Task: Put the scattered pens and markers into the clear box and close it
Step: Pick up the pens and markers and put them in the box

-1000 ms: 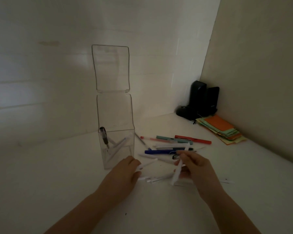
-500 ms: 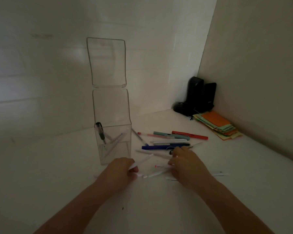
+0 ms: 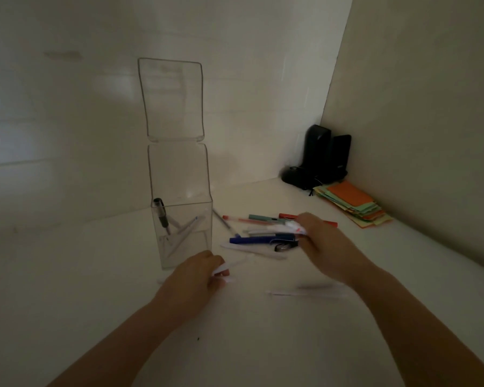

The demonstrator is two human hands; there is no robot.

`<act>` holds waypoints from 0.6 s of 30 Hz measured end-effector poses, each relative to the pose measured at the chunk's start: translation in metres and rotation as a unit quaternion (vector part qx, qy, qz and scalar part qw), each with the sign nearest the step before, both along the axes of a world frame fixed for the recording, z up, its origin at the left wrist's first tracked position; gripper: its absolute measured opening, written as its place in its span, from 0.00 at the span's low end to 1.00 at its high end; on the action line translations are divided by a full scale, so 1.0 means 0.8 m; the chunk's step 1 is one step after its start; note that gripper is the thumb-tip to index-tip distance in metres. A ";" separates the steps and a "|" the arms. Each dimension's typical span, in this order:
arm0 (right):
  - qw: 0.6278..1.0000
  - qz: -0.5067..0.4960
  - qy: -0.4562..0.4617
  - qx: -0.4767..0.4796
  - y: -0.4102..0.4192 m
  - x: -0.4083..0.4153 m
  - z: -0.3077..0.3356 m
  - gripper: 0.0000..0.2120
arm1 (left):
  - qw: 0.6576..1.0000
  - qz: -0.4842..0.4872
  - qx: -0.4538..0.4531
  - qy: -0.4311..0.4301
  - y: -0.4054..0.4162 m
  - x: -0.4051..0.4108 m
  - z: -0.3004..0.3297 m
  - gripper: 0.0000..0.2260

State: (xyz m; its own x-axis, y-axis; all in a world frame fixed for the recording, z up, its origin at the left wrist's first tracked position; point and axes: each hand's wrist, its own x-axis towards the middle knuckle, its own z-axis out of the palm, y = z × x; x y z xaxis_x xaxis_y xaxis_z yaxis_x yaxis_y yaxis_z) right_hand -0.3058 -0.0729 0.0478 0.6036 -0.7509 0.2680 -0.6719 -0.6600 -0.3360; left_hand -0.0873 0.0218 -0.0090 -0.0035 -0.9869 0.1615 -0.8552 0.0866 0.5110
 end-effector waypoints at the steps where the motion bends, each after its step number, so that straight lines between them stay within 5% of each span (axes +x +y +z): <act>1: 1.000 -0.026 0.004 -0.009 -0.004 -0.011 0.002 0.11 | 1.000 -0.003 -0.007 -0.001 -0.001 -0.004 0.001 0.06; 11: 0.970 -0.055 0.179 0.154 -0.011 -0.071 -0.019 0.13 | 0.996 -0.074 -0.032 -0.047 -0.016 -0.080 0.005 0.14; 18: 0.975 -0.051 0.115 0.182 -0.018 -0.073 -0.030 0.05 | 0.994 -0.071 0.044 -0.071 -0.024 -0.099 0.002 0.09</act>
